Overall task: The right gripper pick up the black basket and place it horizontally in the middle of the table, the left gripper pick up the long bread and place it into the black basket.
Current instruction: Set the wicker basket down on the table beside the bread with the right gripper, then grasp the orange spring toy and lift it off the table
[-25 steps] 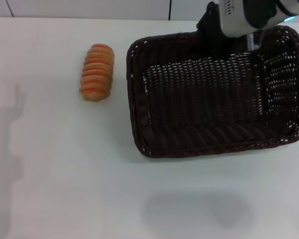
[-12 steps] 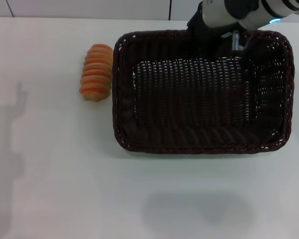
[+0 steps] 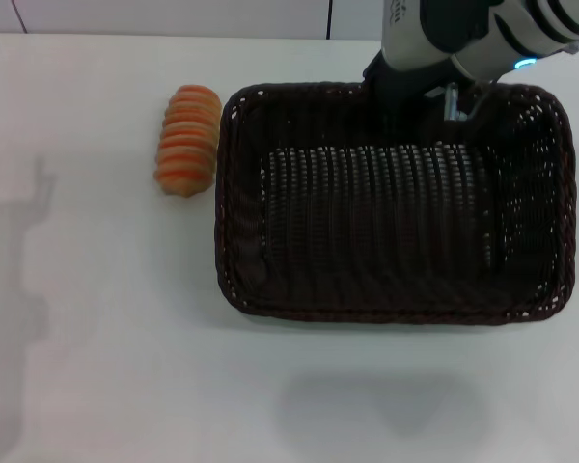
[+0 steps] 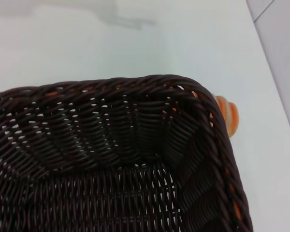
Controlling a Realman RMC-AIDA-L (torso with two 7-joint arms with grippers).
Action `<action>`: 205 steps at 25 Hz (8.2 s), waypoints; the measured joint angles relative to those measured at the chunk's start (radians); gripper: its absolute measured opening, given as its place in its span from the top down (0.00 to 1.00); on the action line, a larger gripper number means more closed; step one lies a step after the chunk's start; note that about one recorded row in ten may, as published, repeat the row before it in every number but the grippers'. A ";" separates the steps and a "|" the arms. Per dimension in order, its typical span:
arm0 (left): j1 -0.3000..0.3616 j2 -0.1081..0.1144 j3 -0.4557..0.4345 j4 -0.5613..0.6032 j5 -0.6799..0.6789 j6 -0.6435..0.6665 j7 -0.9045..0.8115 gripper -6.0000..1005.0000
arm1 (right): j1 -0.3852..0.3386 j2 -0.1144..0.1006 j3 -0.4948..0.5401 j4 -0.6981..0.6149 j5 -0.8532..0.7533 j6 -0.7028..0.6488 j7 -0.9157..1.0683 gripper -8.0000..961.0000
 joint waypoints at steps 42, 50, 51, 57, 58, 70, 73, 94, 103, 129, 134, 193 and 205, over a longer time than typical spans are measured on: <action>-0.022 -0.004 -0.057 0.101 -0.010 0.234 -0.020 0.18 | -0.502 0.010 0.092 0.905 0.077 -0.012 0.454 0.22; -0.091 -0.004 -0.245 0.291 -0.019 0.714 -0.087 0.18 | -0.785 0.018 0.345 0.911 0.558 -0.105 0.365 0.22; -0.136 -0.003 -0.315 0.337 -0.020 0.873 -0.115 0.18 | -0.785 0.018 0.345 0.911 0.558 -0.105 0.365 0.22; -0.280 -0.004 -0.474 0.379 -0.040 1.144 -0.153 0.18 | -0.915 0.024 0.345 0.804 0.815 -0.174 0.008 0.22; -0.301 -0.004 -0.497 0.381 -0.051 1.173 -0.155 0.18 | -0.919 0.023 0.356 0.774 0.833 -0.177 -0.014 0.22; -0.399 -0.004 -0.606 0.392 -0.135 1.280 -0.156 0.19 | -0.966 0.021 0.481 0.195 1.419 -0.063 -0.768 0.22; -0.491 -0.003 -0.703 0.391 -0.135 1.425 -0.187 0.19 | -0.972 0.023 0.476 0.180 1.393 -0.088 -0.811 0.22; -1.265 0.003 -1.018 0.018 0.494 2.110 -0.327 0.19 | -0.976 0.017 0.429 0.146 1.232 -0.133 -0.806 0.22; -1.379 0.021 -1.019 -0.194 0.502 2.075 -0.332 0.19 | -1.024 0.023 0.462 0.180 1.221 -0.140 -0.855 0.22; -1.526 0.076 -0.991 -0.765 0.507 1.844 -0.336 0.20 | -1.059 0.025 0.515 0.260 1.234 -0.126 -0.927 0.22; -1.515 0.078 -0.970 -0.821 0.507 1.793 -0.333 0.20 | -1.066 0.025 0.501 0.273 1.234 -0.126 -0.925 0.22; -1.491 0.001 -0.914 -0.969 0.497 1.711 -0.310 0.17 | -1.030 0.023 0.409 0.295 1.234 -0.123 -0.932 0.22; -1.479 0.001 -0.923 -0.988 0.501 1.681 -0.321 0.17 | -1.022 0.022 0.396 0.299 1.238 -0.117 -0.932 0.22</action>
